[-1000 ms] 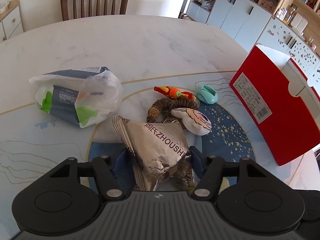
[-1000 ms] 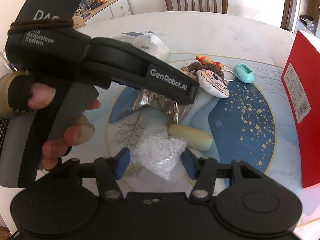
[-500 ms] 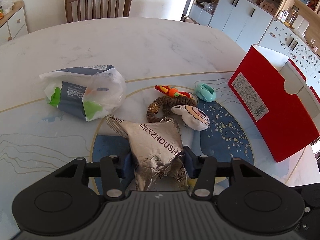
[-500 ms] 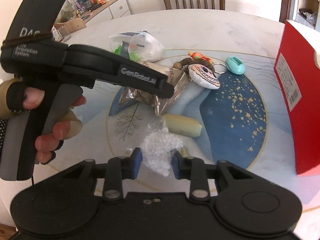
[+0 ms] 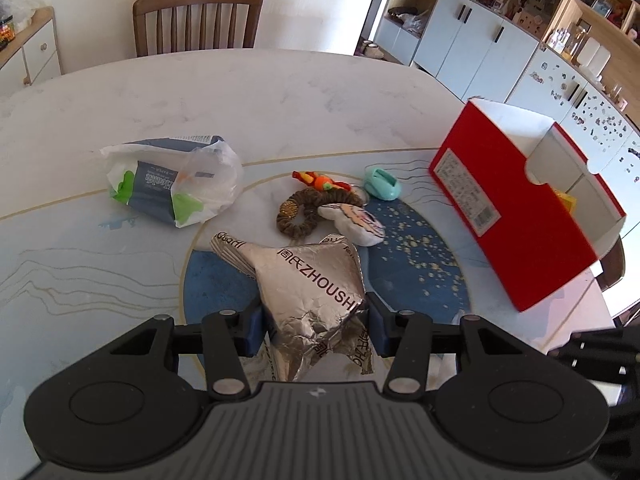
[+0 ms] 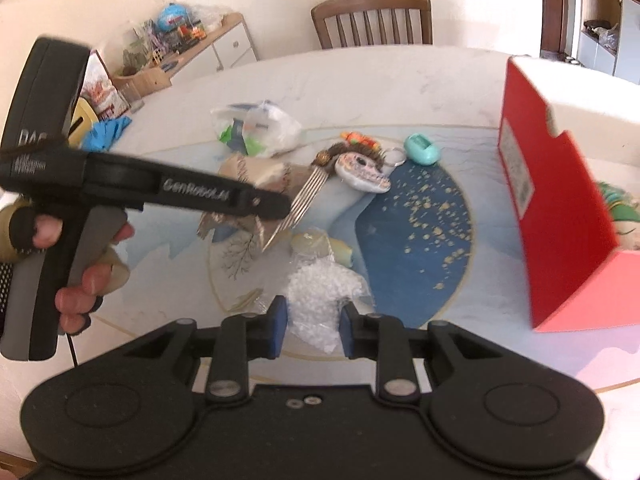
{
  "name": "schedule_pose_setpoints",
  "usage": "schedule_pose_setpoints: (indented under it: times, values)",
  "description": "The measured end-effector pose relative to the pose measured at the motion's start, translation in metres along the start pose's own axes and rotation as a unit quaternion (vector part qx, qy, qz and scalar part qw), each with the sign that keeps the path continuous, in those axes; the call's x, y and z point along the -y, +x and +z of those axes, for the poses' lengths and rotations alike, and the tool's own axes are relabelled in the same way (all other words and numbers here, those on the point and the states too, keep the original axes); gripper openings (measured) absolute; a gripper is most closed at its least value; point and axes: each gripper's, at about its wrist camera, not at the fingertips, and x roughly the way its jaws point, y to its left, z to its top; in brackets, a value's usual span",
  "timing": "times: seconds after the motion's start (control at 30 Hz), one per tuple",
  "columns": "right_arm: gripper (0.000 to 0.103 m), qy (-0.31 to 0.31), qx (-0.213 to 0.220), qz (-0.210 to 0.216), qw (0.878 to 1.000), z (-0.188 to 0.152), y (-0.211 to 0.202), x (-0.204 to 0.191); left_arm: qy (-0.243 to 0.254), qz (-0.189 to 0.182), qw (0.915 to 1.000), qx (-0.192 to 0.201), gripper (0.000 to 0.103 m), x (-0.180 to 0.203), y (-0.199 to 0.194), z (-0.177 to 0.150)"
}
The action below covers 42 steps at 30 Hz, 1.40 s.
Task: Organize objects
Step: 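Carry the silver packet and bubble-wrap bag into the shoebox with both tools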
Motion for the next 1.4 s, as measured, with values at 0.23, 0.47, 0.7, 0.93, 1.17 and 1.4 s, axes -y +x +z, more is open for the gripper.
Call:
schedule_pose_setpoints:
  times: [0.23,0.47,0.7,0.93,1.17,1.4]
  values:
    - [0.025,0.007,0.023,0.01,1.0,0.007,-0.037,0.012,0.007,-0.002,1.0,0.003,0.049,0.024,-0.025,0.0]
    - [0.025,0.005,0.057,0.009,0.998,0.018,-0.075,0.033,0.02,-0.018,0.9995,0.019,0.049,0.057,-0.05,0.005]
    - [0.026,0.006,0.091,-0.007,0.996,0.027,-0.109,0.068,0.042,-0.038,0.9978,0.034,0.049,0.098,-0.063,0.016]
    - [0.026,0.019,0.112,-0.024,0.993,0.028,-0.131,0.108,0.066,-0.056,0.9953,0.045,0.049,0.146,-0.06,0.029]
    - [0.026,0.041,0.124,-0.044,0.99,0.026,-0.147,0.154,0.084,-0.063,0.9935,0.045,0.049,0.19,-0.044,0.043]
    - [0.026,0.047,0.126,-0.06,0.989,0.026,-0.156,0.197,0.085,-0.065,0.9932,0.046,0.049,0.227,-0.02,0.059]
